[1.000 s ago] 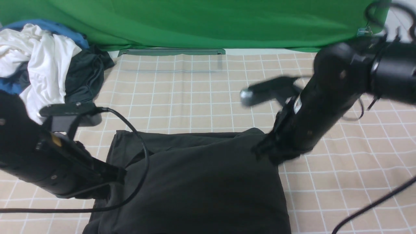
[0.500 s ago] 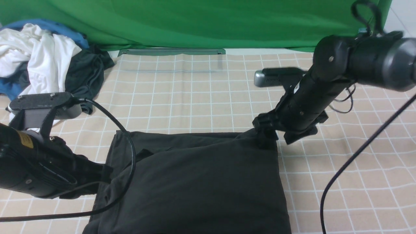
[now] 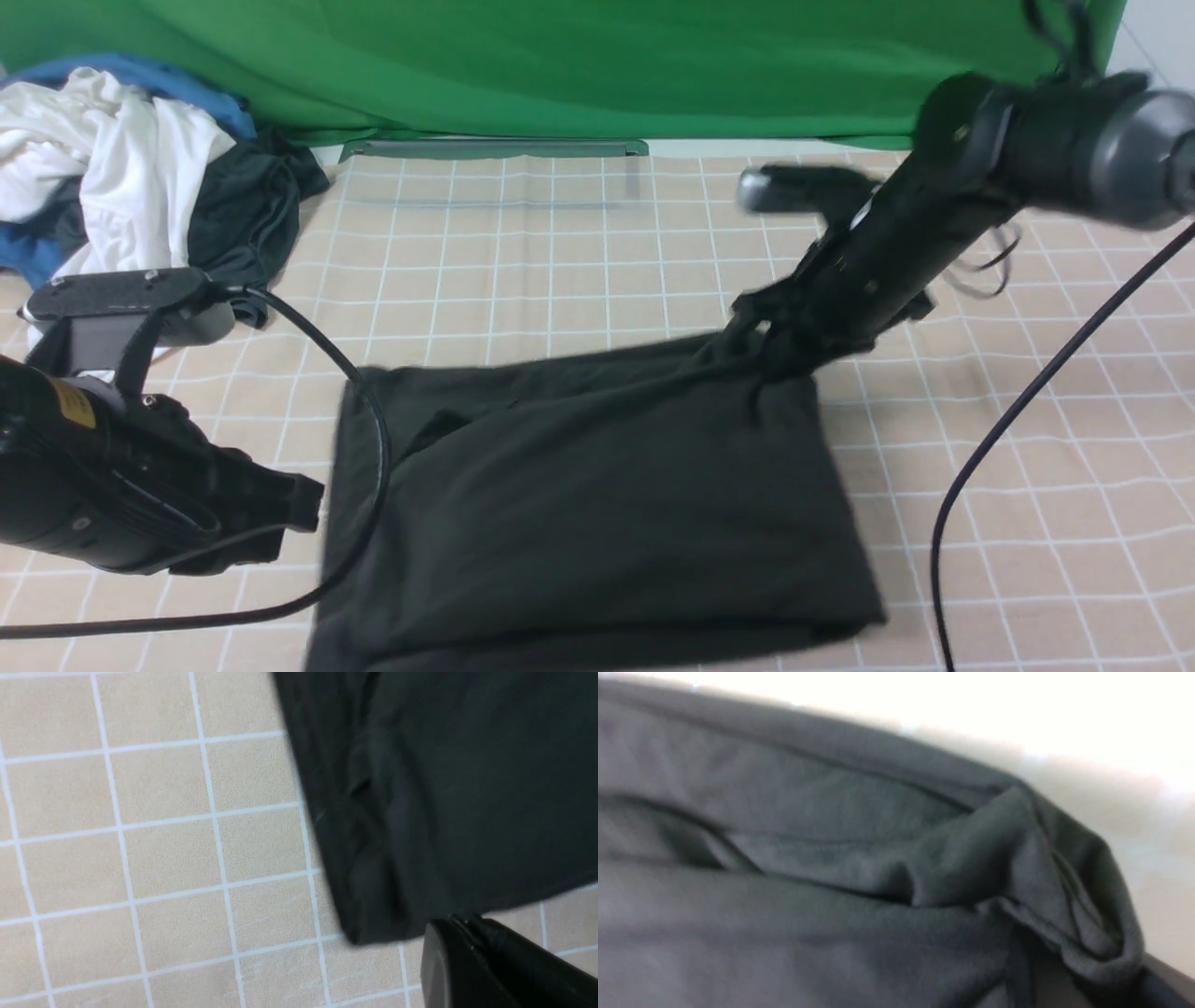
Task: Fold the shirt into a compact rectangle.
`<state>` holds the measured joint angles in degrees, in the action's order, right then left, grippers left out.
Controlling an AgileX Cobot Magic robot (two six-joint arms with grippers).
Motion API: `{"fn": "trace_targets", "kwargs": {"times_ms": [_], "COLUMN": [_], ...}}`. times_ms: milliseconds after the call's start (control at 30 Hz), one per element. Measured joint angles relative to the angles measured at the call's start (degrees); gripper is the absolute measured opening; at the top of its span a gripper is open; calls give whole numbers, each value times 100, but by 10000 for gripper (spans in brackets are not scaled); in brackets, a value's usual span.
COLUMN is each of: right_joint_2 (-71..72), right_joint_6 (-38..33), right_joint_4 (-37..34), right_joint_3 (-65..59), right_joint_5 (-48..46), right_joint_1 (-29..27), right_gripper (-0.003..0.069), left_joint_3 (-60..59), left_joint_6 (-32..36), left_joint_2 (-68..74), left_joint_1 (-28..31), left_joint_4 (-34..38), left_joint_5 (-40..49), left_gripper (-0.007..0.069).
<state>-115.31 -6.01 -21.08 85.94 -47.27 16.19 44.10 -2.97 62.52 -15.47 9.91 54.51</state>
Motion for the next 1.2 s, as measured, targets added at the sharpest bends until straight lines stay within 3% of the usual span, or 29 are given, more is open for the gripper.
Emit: {"fn": "trace_targets", "kwargs": {"times_ms": [267, 367, 400, 467, 533, 600, 667, 733, 933, 1200], "right_joint_2": [24, 31, 44, 132, 238, 593, 1219, 1736, 3815, 7290], "right_joint_6": [217, 258, 176, -63, -182, -217, -184, -163, -156, -156], "right_joint_4": [253, 277, 308, 359, 518, 925, 1292, 1409, 1479, 1490], "right_joint_3": [110, 128, 199, 365, 504, 699, 734, 683, 43, -2561], "right_joint_5": [-52, -94, -266, -708, -1024, -1454, -1624, -1647, -1105, 1598], "right_joint_1": [-610, -682, -709, -726, -733, -733, -745, -751, -688, -616], "right_gripper": [157, 244, 317, 391, 398, 300, 120, 66, 38, 38], "left_joint_3": [0, 0, 0, 0, 0, 0, 0, 0, 0, 0], "left_joint_6": [0, 0, 0, 0, 0, 0, 0, 6, 13, 13], "left_joint_2": [0, 0, 0, 0, 0, -37, -164, -317, -1137, -2988], "left_joint_1": [0, 0, 0, 0, 0, 0, 0, 0, 0, 0], "left_joint_4": [0, 0, 0, 0, 0, -5, -5, -5, -17, -89], "left_joint_5": [67, 67, 67, 67, 67, 62, 62, 62, -40, -289], "left_gripper": [19, 19, 19, 19, 19, 19, 19, 19, 19, 19]}}
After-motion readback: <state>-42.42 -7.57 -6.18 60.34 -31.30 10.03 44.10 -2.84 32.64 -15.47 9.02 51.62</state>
